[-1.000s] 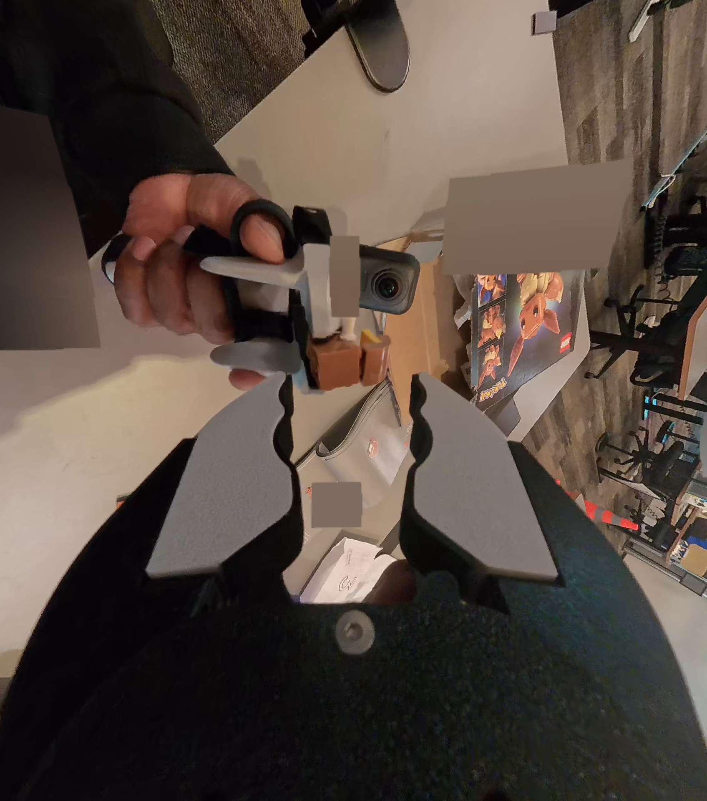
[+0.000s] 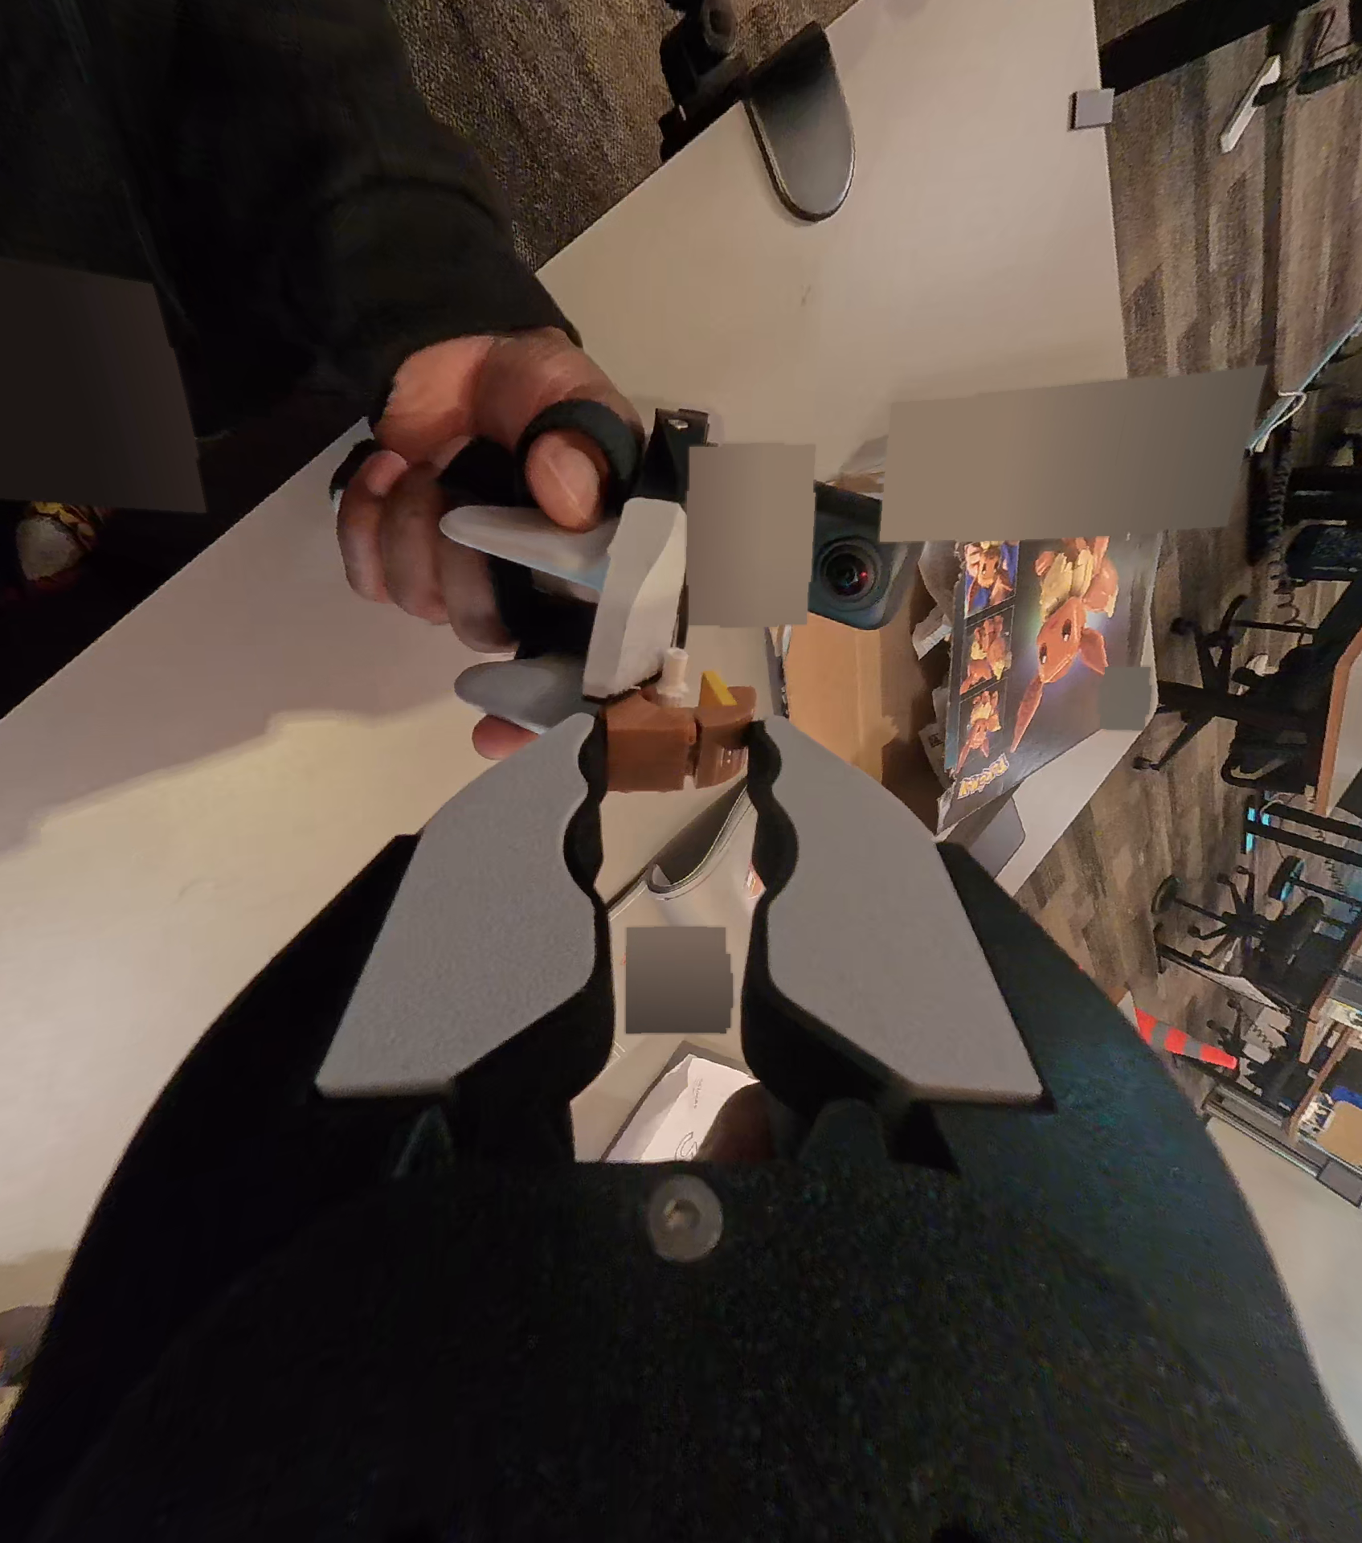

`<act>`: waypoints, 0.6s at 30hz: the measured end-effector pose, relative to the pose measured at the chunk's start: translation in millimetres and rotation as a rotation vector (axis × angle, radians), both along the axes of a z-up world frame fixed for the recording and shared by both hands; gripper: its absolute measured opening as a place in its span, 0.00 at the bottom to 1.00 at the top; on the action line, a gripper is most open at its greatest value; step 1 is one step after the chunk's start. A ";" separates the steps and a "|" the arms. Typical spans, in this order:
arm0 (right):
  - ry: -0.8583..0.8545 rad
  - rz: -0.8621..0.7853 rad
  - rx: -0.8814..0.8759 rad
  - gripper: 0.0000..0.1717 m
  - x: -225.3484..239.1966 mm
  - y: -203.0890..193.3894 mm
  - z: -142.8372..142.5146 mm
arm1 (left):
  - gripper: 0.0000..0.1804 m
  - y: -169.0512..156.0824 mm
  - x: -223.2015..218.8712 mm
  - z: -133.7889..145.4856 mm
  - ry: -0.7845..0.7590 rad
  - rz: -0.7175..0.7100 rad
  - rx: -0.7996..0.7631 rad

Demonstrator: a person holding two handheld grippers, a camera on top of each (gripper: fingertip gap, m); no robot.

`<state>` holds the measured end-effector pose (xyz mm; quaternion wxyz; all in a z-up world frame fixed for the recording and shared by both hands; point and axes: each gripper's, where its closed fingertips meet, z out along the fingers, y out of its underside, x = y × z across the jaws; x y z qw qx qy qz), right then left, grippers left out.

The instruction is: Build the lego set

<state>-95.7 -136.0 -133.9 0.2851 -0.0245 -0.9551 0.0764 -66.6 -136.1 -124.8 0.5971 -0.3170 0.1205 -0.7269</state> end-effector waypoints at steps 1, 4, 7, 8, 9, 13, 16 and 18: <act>0.001 0.000 -0.001 0.19 1.0 0.1 -0.3 | 0.10 0.2 1.1 -0.4 0.007 0.000 -0.001; -0.008 -0.006 -0.009 0.19 4.5 0.8 -2.1 | 0.10 0.8 5.2 -2.7 0.036 -0.005 -0.009; -0.020 -0.006 -0.007 0.19 9.1 0.5 -4.8 | 0.10 0.3 10.7 -5.7 0.075 -0.015 -0.014; -0.022 -0.008 -0.007 0.19 10.1 0.2 -5.4 | 0.10 -0.3 12.0 -6.6 0.084 -0.024 -0.015; -0.024 -0.005 -0.006 0.19 11.5 -0.1 -6.3 | 0.10 -0.9 13.9 -7.7 0.098 -0.031 -0.015; -0.038 -0.001 -0.007 0.19 16.0 -1.5 -9.0 | 0.10 -2.8 19.4 -10.9 0.135 -0.053 -0.014; -0.030 0.000 -0.006 0.19 16.9 -1.0 -9.8 | 0.10 -2.2 20.6 -12.1 0.144 -0.054 -0.020; -0.012 -0.010 -0.007 0.19 15.6 0.4 -9.6 | 0.10 -0.6 19.0 -12.0 0.135 -0.048 -0.029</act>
